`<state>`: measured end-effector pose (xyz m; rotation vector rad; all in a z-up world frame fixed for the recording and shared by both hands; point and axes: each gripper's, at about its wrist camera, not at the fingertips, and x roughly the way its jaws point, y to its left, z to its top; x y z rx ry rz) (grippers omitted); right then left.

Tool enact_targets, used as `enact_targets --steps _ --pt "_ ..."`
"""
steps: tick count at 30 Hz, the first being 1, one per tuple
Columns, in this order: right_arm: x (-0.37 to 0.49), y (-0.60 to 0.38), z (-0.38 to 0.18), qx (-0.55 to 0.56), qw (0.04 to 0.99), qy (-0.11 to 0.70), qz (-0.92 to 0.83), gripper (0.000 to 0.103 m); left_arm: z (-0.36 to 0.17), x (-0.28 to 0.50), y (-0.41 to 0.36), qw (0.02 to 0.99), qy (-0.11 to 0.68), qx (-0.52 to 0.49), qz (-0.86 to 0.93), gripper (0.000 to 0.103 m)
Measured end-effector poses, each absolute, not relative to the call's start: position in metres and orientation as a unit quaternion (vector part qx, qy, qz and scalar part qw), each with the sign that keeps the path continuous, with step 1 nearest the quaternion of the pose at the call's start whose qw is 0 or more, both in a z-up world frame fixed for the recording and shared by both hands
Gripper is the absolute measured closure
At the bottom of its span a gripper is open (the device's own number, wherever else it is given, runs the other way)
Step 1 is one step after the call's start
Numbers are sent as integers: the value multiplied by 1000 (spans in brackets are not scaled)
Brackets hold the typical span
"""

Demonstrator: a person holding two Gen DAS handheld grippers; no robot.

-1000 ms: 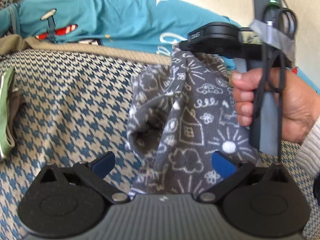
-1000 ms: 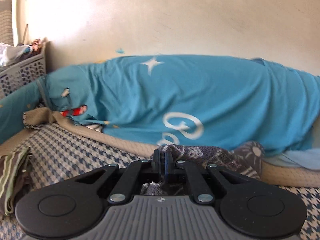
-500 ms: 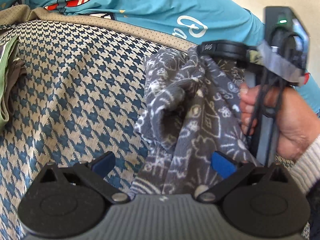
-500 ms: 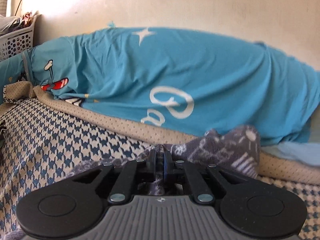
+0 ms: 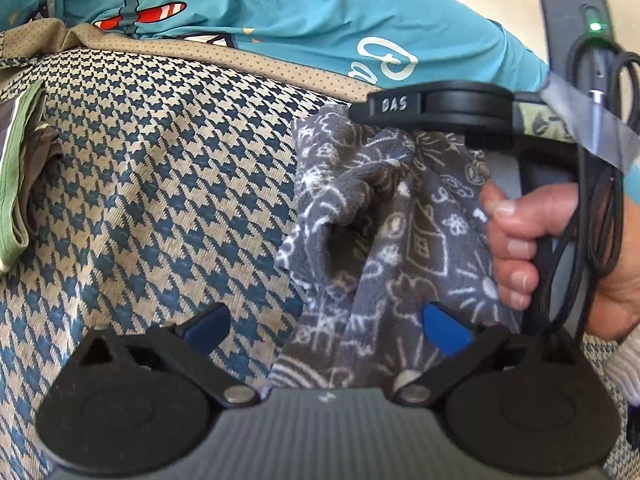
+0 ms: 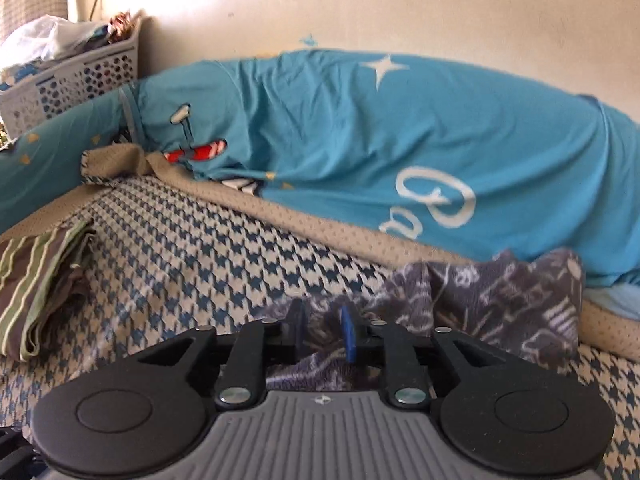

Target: Fold clothes

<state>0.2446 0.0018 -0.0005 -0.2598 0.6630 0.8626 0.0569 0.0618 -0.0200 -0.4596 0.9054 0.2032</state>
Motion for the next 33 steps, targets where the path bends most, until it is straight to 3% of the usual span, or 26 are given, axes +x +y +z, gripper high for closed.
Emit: enact_targets --steps 10,12,17,23,33 --pt "258 6 -21 -119 831 356 410 79 -22 55 61 866 439 -223 93 0" --pt "259 8 -23 -121 830 357 411 80 -22 55 61 864 440 -225 93 0" --pt "257 13 -23 -127 837 346 404 97 -23 53 63 863 441 -228 93 0" --pt "251 29 -16 -127 813 346 450 99 -9 48 62 884 406 -196 124 0" --pt "258 24 -14 -104 818 345 448 98 -20 44 71 869 422 -227 124 0"
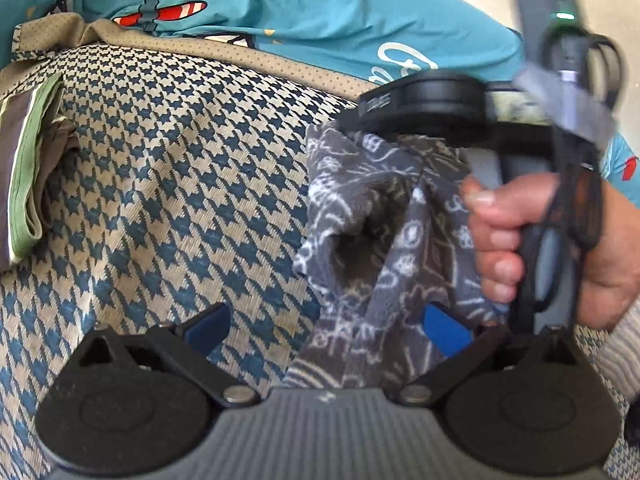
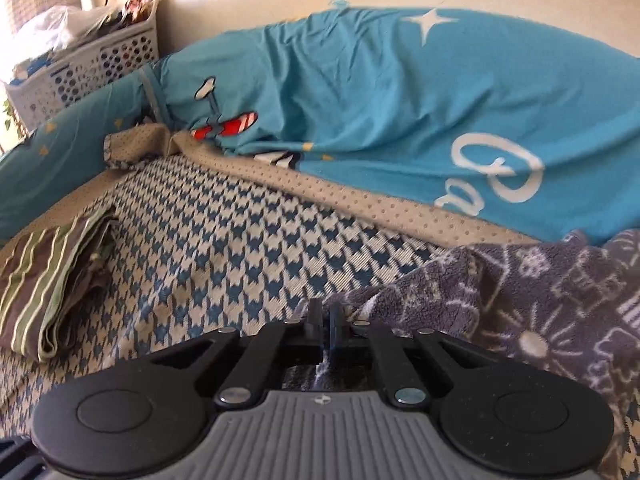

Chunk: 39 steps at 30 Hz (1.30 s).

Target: Fold clothes

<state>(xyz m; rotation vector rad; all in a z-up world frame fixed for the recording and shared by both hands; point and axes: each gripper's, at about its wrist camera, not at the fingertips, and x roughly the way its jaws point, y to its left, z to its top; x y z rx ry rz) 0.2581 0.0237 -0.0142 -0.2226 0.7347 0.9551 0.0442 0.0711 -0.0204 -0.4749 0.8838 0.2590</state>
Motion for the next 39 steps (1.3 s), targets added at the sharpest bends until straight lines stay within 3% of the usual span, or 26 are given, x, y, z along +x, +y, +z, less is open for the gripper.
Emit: enact_targets --steps 8,15,31,39 --pt "249 -45 38 -55 867 285 406 92 -6 39 71 891 377 -217 131 0" --pt "230 -117 41 -48 899 273 340 89 -9 43 69 898 365 -201 143 0" --pt "288 -172 -4 111 891 325 296 47 -20 46 46 901 387 -163 108 0" --pt "313 -164 -19 139 883 332 301 44 -22 45 38 903 392 -146 97 0"
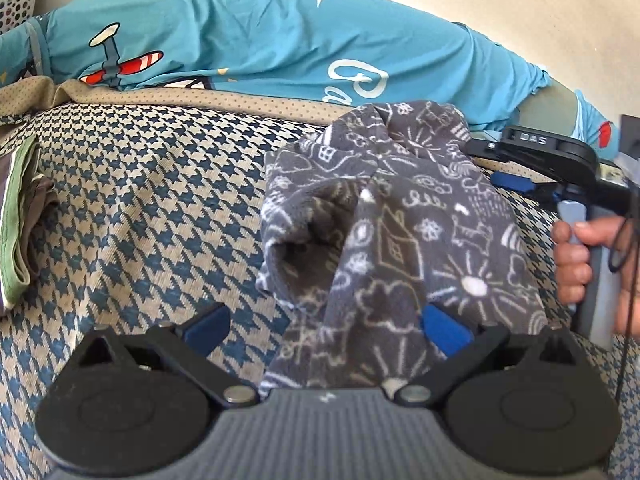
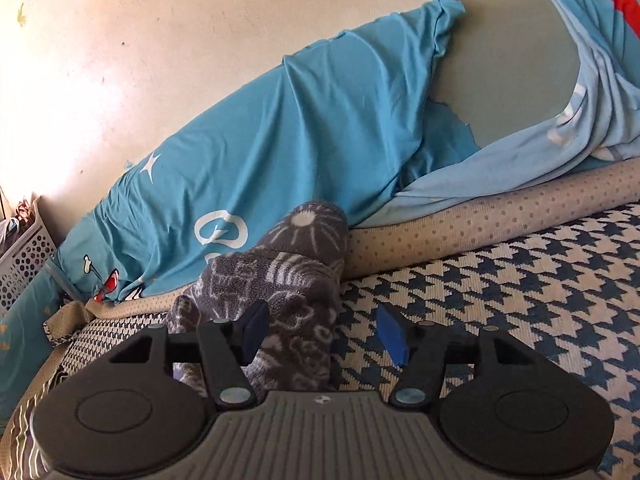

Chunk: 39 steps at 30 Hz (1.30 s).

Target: Fold clothes

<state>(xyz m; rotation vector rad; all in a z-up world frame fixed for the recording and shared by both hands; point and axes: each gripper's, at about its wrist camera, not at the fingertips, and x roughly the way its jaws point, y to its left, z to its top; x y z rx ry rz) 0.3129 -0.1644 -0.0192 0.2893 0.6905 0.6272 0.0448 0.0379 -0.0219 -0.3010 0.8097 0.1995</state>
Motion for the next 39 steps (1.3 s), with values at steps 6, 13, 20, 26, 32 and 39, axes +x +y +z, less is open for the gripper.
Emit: enact_targets --steps 6,13,20,26,32,39 --pt "326 -155 -33 153 876 333 312 44 -28 45 35 900 402 -139 93 0" --pt "341 -152 -42 184 868 324 328 44 -34 46 35 898 408 -138 92 0" --pt "346 -142 -47 191 853 330 356 66 -37 46 36 899 408 -133 92 0" --pt "348 -146 -34 214 857 321 342 88 -38 45 34 901 407 -121 91 0" --pt "335 -147 4 210 872 275 345 90 -41 44 31 900 414 -109 81 0" --pt "335 -163 8 208 888 288 294 90 -43 45 23 899 427 -63 78 0"
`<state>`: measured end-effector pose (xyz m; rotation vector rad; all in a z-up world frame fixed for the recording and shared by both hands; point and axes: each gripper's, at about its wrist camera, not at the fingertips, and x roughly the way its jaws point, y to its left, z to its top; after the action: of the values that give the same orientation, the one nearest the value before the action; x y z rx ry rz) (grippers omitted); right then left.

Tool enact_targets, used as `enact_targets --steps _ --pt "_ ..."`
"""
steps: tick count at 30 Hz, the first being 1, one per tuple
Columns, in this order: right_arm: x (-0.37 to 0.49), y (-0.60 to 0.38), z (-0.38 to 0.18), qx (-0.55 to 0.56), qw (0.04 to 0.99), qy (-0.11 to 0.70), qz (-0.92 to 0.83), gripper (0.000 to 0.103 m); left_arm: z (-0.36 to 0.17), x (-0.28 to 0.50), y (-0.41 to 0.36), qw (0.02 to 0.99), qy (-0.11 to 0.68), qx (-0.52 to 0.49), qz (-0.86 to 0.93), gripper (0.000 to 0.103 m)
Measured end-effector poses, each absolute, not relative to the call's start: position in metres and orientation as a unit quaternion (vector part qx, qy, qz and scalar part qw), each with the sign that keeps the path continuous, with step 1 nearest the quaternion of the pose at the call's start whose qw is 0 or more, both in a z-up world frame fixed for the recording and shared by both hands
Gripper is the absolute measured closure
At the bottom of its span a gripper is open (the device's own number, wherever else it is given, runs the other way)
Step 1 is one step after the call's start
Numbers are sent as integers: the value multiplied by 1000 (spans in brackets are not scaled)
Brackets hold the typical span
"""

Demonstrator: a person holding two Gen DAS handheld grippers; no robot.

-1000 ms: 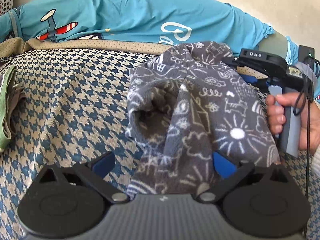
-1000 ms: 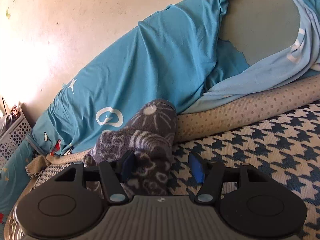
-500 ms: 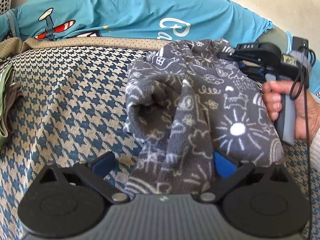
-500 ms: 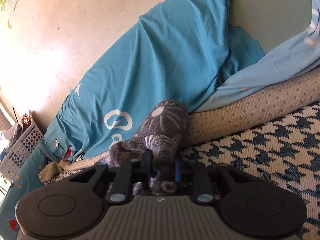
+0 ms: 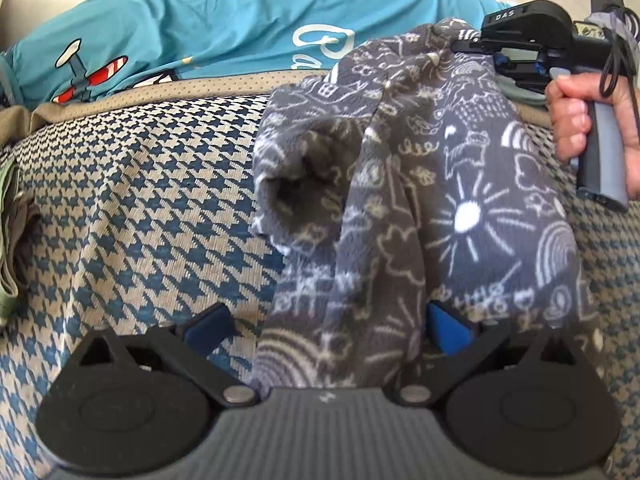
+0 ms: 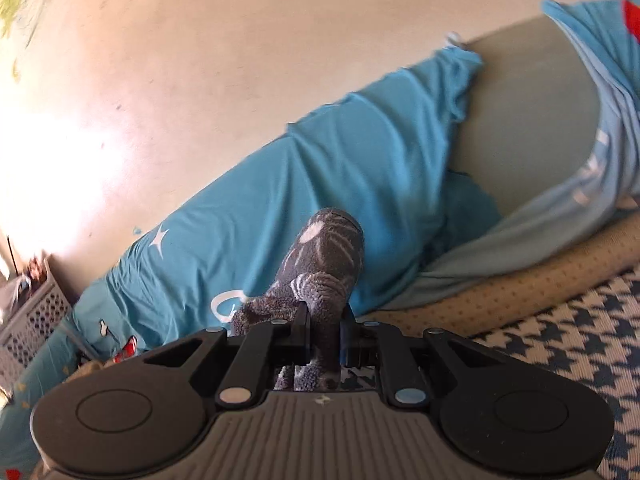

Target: Fold clothes

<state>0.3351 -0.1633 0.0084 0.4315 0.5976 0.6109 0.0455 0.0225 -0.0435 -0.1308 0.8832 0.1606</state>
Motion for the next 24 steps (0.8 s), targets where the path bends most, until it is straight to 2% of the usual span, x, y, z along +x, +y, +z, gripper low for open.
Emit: enact_targets --steps 13,24 --pt "314 -230 42 216 923 250 198 90 -36 42 6 904 422 -38 48 0" --pt "276 -326 52 204 947 228 96 90 -21 42 7 904 419 -82 37 0"
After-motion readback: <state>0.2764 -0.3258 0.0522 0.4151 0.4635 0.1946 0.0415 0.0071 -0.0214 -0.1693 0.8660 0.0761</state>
